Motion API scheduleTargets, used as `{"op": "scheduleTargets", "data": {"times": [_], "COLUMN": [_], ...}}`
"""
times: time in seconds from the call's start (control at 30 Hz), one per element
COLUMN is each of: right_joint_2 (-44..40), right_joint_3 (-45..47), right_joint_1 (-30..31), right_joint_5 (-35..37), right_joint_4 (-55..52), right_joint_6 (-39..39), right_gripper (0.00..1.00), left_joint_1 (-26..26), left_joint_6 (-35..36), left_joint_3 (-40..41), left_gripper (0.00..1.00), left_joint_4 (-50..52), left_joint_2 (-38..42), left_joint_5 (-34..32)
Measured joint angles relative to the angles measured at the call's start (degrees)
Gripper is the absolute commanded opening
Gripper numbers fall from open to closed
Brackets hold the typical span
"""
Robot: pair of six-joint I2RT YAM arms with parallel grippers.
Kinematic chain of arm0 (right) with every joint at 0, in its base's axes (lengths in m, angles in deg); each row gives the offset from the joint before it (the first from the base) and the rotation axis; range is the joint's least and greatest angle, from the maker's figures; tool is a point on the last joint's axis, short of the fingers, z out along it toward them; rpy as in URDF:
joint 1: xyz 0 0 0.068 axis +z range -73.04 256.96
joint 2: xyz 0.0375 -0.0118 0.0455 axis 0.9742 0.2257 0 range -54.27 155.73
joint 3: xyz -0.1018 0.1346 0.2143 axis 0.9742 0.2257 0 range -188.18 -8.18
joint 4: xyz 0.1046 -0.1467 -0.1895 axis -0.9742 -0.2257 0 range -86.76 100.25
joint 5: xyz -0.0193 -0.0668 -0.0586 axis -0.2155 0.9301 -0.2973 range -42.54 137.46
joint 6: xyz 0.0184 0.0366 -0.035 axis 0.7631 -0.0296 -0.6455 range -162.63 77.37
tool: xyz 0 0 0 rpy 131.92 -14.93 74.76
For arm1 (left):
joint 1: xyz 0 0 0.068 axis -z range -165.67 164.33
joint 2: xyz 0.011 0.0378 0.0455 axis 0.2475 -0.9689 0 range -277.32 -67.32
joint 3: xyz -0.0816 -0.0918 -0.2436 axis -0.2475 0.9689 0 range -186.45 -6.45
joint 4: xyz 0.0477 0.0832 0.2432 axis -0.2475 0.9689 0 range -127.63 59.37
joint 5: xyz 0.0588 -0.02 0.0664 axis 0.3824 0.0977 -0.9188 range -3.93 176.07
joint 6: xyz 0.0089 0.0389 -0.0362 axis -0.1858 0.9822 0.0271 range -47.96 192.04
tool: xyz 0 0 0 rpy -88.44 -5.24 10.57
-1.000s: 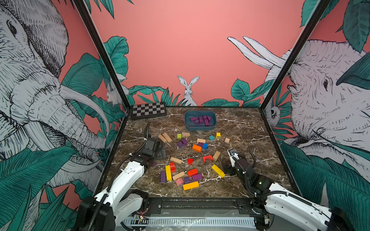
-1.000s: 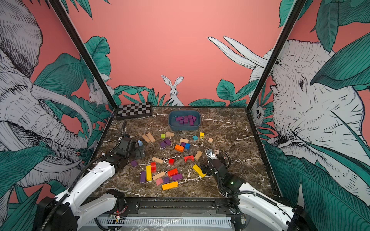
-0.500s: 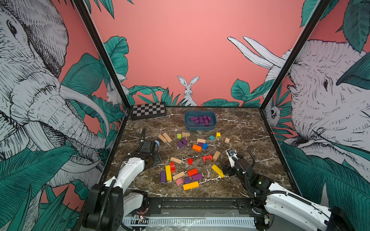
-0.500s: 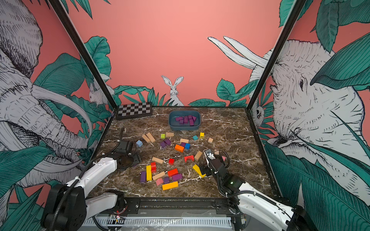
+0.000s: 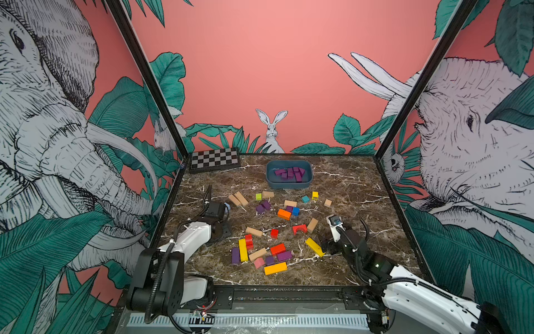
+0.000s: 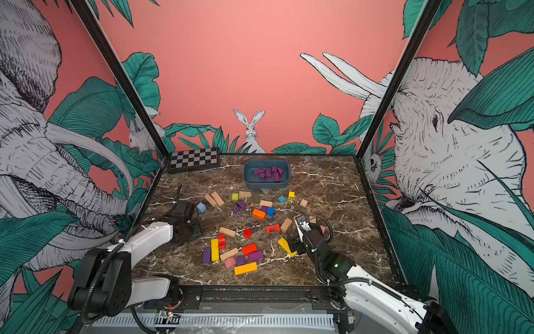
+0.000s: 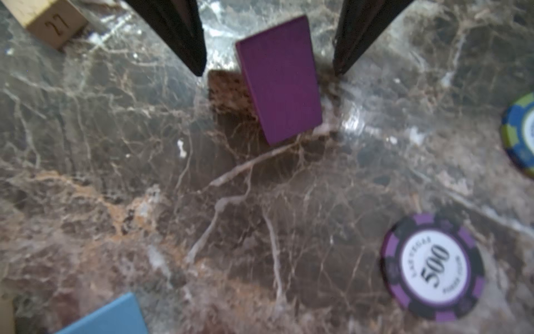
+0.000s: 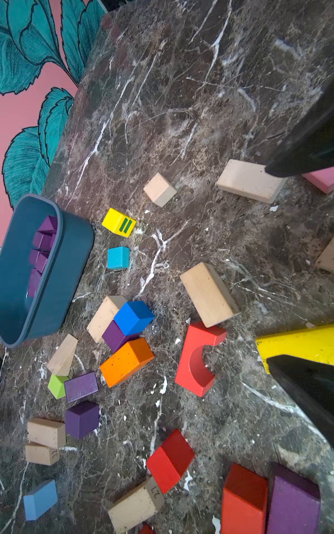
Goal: Pick purple bricks into the storage bin
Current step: Pick up the building block from the center of the board.
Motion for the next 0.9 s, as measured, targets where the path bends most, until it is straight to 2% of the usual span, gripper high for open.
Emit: {"op": "scheduleTargets", "data": {"times": [0.2,0.37,0.47,0.57,0.7,0.8,0.9], "right_joint_2": [-0.13,-0.13,-0.13,-0.09,0.52,1.18,1.6], "right_joint_3": [0.0,-0.02,0.0,-0.02,0.0,0.0,-0.02], "right_joint_1": [0.0,0.0,0.0,0.0,0.0,0.0,0.0], "right_joint_5": [-0.02,-0.04,-0.13,-0.22,-0.22,-0.24,-0.39], "right_joint_4": [0.02,0.02,0.02,0.02,0.13,0.31,0.37], "right_joint_6": [0.0,-0.02,-0.02,-0.02,-0.04,-0.04,-0.07], "right_gripper": [0.98,0.98,0.98,0.98,0.98,0.98,0.98], "left_joint_1": [-0.42,-0.5,-0.5,-0.5,-0.2,1.27,3.67], "left_joint_6": [1.05,2.93,3.98,5.33,7.76,10.84,14.45], "left_joint_3": [-0.92,-1.31,-1.9,-3.98,-10.14,-17.68,-27.52], "left_gripper": [0.44,0.16,0.05,0.0,0.0,0.0,0.0], "left_joint_4": [-1.05,-0.7,0.52,3.04,5.77,7.04,7.41], "left_joint_2": [-1.46,-1.44,-1.18,0.02,1.7,1.14,-2.62], "left_joint_5": [-0.13,0.52,0.72,0.79,0.79,0.24,0.02]}}
